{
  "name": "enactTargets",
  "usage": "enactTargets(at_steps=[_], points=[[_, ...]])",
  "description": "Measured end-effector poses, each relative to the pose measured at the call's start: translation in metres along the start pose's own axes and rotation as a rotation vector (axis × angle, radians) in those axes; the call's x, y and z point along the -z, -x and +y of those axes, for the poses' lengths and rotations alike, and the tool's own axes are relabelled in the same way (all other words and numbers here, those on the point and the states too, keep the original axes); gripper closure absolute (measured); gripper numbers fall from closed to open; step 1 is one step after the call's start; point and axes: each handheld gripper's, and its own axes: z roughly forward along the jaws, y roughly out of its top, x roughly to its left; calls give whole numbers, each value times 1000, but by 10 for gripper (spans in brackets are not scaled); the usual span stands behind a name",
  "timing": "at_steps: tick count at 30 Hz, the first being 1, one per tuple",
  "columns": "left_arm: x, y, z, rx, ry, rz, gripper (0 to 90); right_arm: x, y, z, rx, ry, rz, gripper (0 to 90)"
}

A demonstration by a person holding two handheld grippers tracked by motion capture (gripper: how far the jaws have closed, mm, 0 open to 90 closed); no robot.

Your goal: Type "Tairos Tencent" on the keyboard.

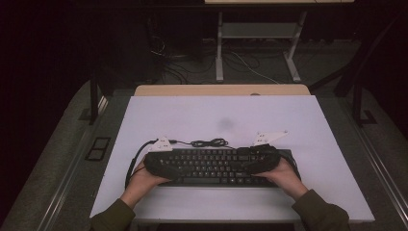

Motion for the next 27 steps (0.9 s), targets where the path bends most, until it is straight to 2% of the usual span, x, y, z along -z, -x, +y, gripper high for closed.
enactTargets(at_steps=[7, 12, 18, 23, 27], points=[[3, 0, -2, 1, 4, 1, 232, -9, 1, 6, -1, 16, -1, 276], [8, 0, -3, 9, 12, 4, 296, -18, 0, 10, 4, 17, 5, 273], [10, 3, -4, -7, 13, -8, 515, -21, 0, 10, 6, 21, 9, 273], [9, 4, -4, -15, -7, -45, 711, -23, -1, 9, 7, 15, 9, 273], [6, 6, -4, -19, -23, -64, 818, -23, -1, 9, 9, 19, 7, 271]])
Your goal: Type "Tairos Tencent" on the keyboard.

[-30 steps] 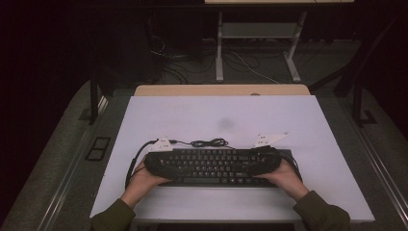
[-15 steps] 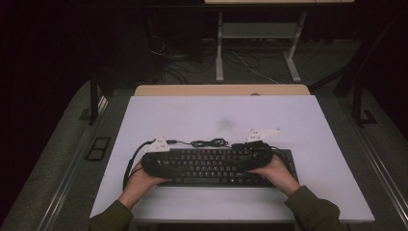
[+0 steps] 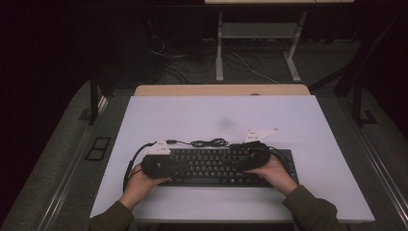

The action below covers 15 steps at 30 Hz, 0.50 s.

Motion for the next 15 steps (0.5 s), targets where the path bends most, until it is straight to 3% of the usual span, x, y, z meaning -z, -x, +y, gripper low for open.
enactTargets(at_steps=[4, 15], points=[[-3, 1, 0, 2, -9, -19, 891, 0, 0, 0, 0, 1, 0, 271], [-12, 3, -2, -17, -59, -35, 892, -1, 0, 0, 2, -3, 2, 269]])
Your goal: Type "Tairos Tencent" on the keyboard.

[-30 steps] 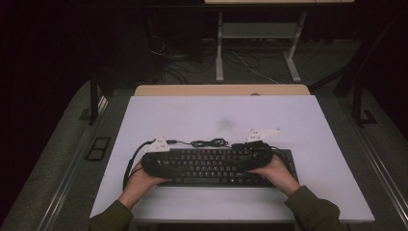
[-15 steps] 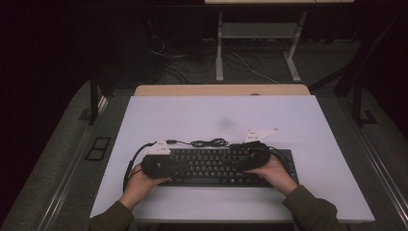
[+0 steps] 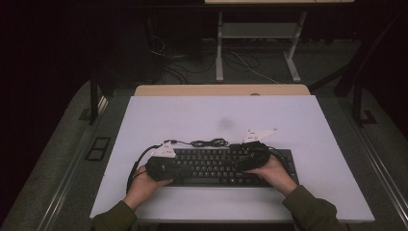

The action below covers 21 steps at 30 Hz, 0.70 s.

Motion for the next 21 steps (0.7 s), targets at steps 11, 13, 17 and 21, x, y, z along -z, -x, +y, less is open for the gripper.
enactTargets(at_steps=[11, 13, 17, 21], points=[[-3, 0, -1, 2, -10, 0, 892, 0, 0, 0, 0, -1, -4, 269], [-2, -1, -1, -1, -8, 10, 892, 0, 0, 0, 2, -1, -3, 269], [-1, -3, 1, 2, 5, 20, 892, 0, 0, 0, -2, -4, -4, 269], [0, -5, 1, 7, 14, 33, 892, -1, 0, 0, 1, -5, -4, 269]])
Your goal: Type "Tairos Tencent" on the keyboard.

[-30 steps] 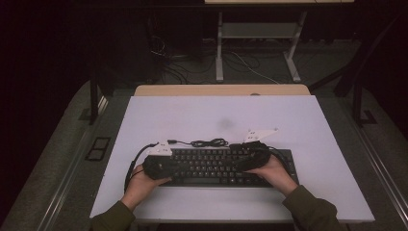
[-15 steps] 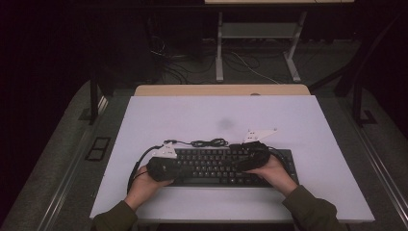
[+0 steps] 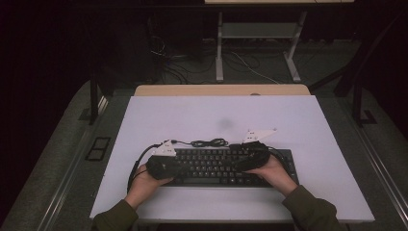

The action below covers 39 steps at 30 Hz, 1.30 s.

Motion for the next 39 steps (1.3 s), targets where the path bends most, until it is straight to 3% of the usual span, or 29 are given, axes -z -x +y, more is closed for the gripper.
enactTargets(at_steps=[17, 39], points=[[1, -14, 2, 30, 30, 72, 893, -1, 0, 0, 4, 3, 0, 269], [-4, -19, 1, 35, 18, 80, 893, 0, 0, 1, 1, 3, -2, 269]])
